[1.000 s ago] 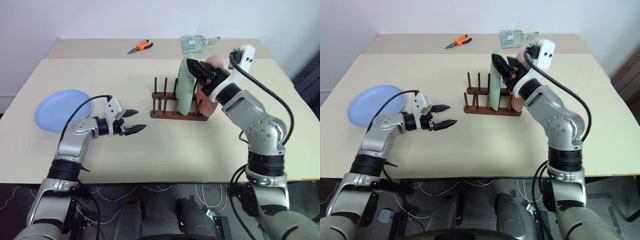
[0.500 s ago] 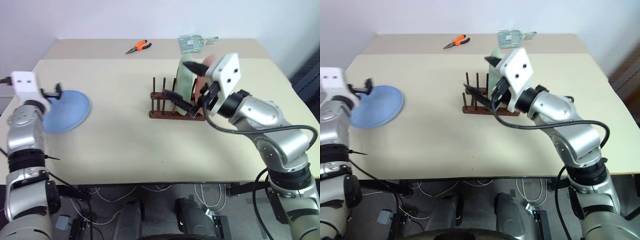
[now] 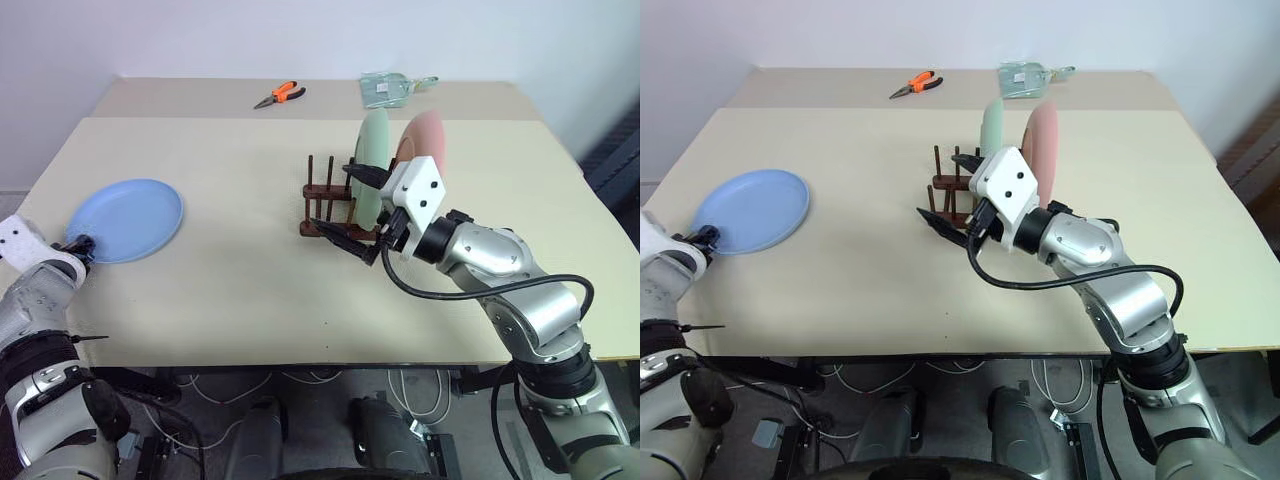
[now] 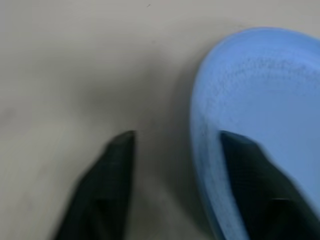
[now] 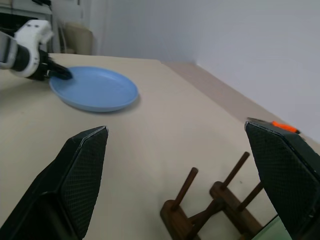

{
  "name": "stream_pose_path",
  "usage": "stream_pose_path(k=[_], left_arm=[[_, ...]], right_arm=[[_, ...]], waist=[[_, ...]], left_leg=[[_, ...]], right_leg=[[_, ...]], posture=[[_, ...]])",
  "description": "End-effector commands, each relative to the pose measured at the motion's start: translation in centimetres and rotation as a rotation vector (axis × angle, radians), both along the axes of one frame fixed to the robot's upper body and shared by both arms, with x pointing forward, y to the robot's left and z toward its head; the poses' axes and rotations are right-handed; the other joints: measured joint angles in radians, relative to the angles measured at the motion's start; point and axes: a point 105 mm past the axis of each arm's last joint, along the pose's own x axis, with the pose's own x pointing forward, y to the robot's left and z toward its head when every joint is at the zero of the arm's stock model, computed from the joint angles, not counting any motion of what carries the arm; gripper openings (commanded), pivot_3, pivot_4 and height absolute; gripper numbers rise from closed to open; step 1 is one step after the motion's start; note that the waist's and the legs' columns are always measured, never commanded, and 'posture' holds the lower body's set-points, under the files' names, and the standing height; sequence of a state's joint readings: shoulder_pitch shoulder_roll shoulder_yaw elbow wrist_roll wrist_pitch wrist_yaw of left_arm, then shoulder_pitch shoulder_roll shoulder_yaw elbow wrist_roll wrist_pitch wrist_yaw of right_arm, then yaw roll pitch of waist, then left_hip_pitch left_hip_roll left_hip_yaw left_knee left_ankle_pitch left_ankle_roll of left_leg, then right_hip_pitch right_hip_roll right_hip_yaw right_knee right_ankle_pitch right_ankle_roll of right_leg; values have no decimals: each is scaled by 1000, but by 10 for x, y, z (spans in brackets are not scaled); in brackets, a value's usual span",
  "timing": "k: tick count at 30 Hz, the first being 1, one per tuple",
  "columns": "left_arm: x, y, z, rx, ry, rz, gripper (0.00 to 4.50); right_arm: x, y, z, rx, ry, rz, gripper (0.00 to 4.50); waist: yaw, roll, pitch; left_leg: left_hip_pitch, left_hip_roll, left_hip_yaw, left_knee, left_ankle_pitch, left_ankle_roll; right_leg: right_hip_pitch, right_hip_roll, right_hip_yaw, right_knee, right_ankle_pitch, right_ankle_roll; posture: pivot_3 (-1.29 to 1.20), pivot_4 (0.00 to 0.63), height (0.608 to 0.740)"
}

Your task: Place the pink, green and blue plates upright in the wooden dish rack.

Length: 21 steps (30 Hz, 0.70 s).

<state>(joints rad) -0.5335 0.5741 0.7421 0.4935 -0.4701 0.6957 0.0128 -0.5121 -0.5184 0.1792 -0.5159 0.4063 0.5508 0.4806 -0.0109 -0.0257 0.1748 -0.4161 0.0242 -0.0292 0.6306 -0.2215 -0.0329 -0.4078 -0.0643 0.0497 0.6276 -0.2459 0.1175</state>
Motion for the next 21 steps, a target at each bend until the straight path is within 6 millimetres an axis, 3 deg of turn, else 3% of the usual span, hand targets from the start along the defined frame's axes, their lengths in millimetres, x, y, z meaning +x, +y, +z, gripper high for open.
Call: stream_pose_path(k=[1,2,3,6,11,18,21], left_arm=[[12,-12,14,-15,-48,-46,611],[17,-17,19,-5,-67,-71,65],[23,-24,27,3,-105,-97,21],[45,-61,78,106,-314,-250,21],[59,-125,147,278,-533,-490,21],[54,-199,194,381,-646,-726,21],[49,-218,200,366,-675,-792,21]], right_arm=[[-1,-4,10,2,-46,-14,4500],[-1,-5,8,-21,-53,-17,4500],[-1,-5,6,-44,-63,-22,4500],[-6,3,-3,-167,-141,-11,4500],[-14,27,-5,-244,-260,54,4500],[13,46,-3,-443,-520,-23,4500],[27,55,-5,-523,-602,-44,4500]], waist=[[2,0,0],[2,-1,0],[3,-1,0],[4,-2,1],[-7,-5,3],[-10,-5,2],[-8,-6,3]], left_leg=[[0,0,0,0,0,0],[0,0,0,0,0,-1],[0,0,0,0,0,-1],[0,-1,0,0,1,-1],[-2,-1,-1,-1,2,-3],[-1,-1,0,-1,2,-4],[-1,-1,0,-1,2,-4]], right_leg=[[0,0,0,0,0,-1],[0,0,0,0,-1,-1],[0,0,0,0,-1,-1],[1,-1,0,-1,-1,-2],[-2,0,0,-1,0,-1],[-2,1,1,0,1,0],[-2,1,1,0,1,0]], posture=[[0,150,732],[0,150,732],[0,150,732],[0,150,732],[0,150,732],[0,150,732],[0,150,732]])
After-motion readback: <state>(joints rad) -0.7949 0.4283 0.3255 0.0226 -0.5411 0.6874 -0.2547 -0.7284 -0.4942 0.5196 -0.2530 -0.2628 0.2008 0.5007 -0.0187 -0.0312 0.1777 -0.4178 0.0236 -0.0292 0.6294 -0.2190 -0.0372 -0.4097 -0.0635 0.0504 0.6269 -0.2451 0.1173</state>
